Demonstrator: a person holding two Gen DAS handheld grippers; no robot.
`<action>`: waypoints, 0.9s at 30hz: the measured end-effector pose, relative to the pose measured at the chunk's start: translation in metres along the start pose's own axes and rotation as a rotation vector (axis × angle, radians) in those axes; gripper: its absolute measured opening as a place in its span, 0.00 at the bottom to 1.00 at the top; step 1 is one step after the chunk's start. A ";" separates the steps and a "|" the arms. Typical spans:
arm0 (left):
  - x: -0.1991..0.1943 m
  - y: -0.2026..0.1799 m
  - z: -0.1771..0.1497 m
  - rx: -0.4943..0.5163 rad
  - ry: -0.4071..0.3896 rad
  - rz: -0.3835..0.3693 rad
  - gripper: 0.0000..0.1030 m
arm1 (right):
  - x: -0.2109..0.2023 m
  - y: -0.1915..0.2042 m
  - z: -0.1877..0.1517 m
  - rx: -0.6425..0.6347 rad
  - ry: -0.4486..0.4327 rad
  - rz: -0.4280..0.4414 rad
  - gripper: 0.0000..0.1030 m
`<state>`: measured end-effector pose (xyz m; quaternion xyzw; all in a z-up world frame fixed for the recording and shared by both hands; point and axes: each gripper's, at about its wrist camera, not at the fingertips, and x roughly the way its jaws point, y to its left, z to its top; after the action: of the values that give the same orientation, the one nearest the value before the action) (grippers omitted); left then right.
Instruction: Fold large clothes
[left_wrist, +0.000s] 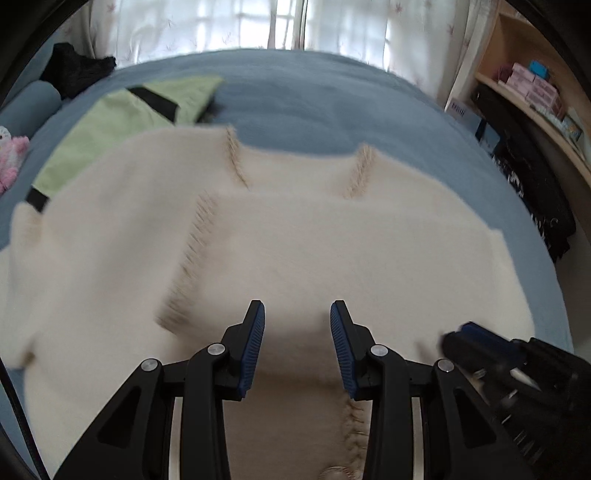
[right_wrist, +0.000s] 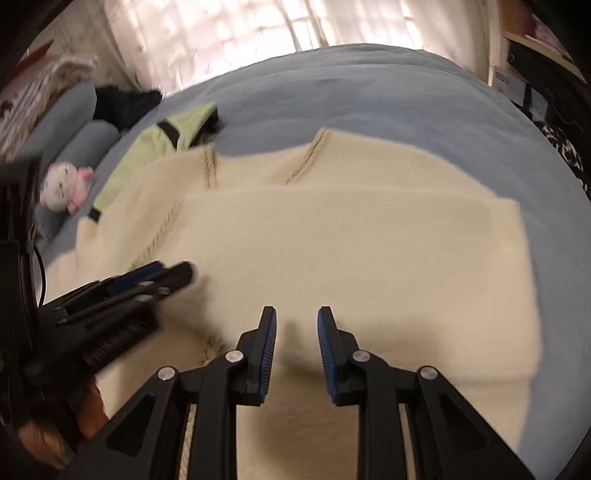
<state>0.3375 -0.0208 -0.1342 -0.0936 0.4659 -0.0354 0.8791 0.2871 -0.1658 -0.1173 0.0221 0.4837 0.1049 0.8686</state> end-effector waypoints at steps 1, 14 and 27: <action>0.004 -0.001 -0.003 -0.002 0.013 0.012 0.34 | 0.005 -0.003 -0.002 -0.001 0.008 -0.016 0.22; 0.014 0.060 0.004 -0.077 0.018 -0.010 0.24 | -0.021 -0.139 -0.039 0.112 -0.012 -0.195 0.00; 0.016 0.041 0.037 -0.072 -0.012 0.039 0.29 | -0.003 -0.086 0.022 0.094 -0.018 -0.118 0.03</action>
<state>0.3761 0.0218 -0.1355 -0.1165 0.4634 -0.0008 0.8785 0.3179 -0.2488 -0.1155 0.0349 0.4808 0.0305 0.8756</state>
